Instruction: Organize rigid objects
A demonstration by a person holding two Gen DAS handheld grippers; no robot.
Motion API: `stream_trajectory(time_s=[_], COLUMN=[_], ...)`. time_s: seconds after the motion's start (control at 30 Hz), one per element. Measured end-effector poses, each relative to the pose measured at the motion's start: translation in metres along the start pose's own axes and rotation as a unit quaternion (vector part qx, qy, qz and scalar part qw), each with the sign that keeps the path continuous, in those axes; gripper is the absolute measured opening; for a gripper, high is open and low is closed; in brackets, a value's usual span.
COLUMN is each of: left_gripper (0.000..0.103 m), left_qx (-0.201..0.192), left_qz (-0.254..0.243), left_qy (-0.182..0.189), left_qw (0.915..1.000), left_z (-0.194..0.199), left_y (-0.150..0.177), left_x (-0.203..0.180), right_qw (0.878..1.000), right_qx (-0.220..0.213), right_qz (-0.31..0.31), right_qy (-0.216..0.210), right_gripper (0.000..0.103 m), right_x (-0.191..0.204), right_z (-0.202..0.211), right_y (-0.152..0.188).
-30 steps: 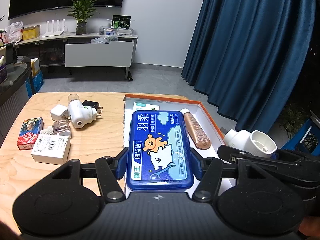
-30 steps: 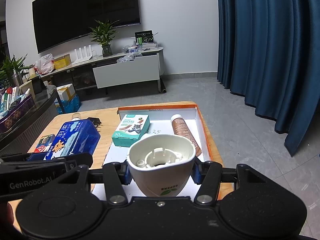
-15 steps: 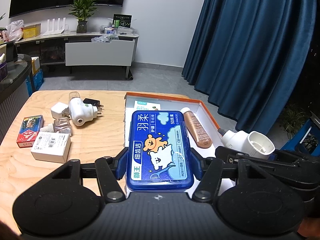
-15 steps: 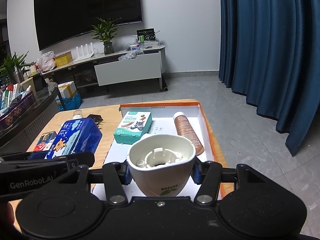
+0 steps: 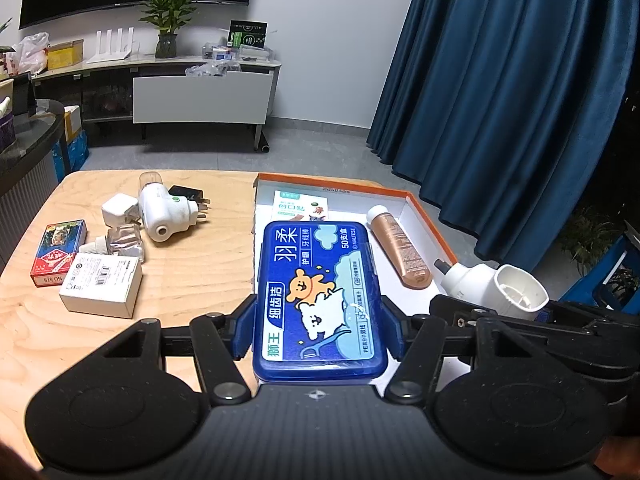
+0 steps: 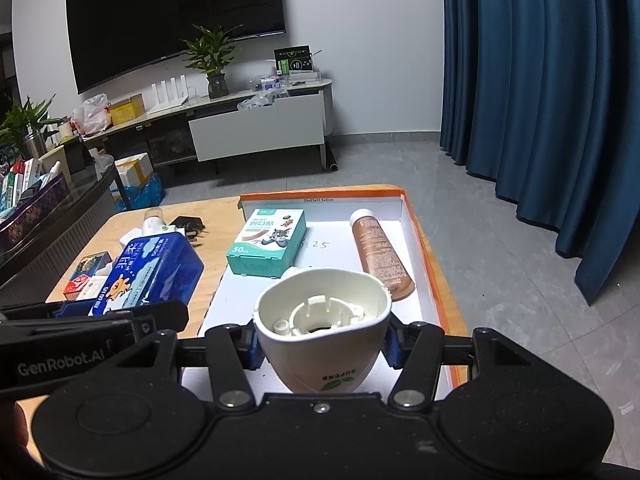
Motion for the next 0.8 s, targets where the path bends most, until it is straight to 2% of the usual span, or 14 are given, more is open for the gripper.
stream_trajectory(time_s=[0.8], left_gripper=[0.062], left_qx=[0.028], left_qz=[0.007], left_qy=[-0.008], left_qw=[0.9996], left_z=[-0.022], left_y=[-0.003], left_x=[0.003], right_qw=[0.999], right_qx=[0.033], right_qz=[-0.004], right_qy=[-0.010], right_gripper=[0.065], right_x=[0.003], right_z=[-0.036], right_y=[0.004])
Point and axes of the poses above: each gripper's, at about its wrist camera, not at the fingertips, and z roughly against the way its jaws point, x to its left, y to its underside, the point moved 4 cm from there along -z, roughly the way its jaws point, and after that the axes turned 12 degrees about z, right-handed, at the moved point
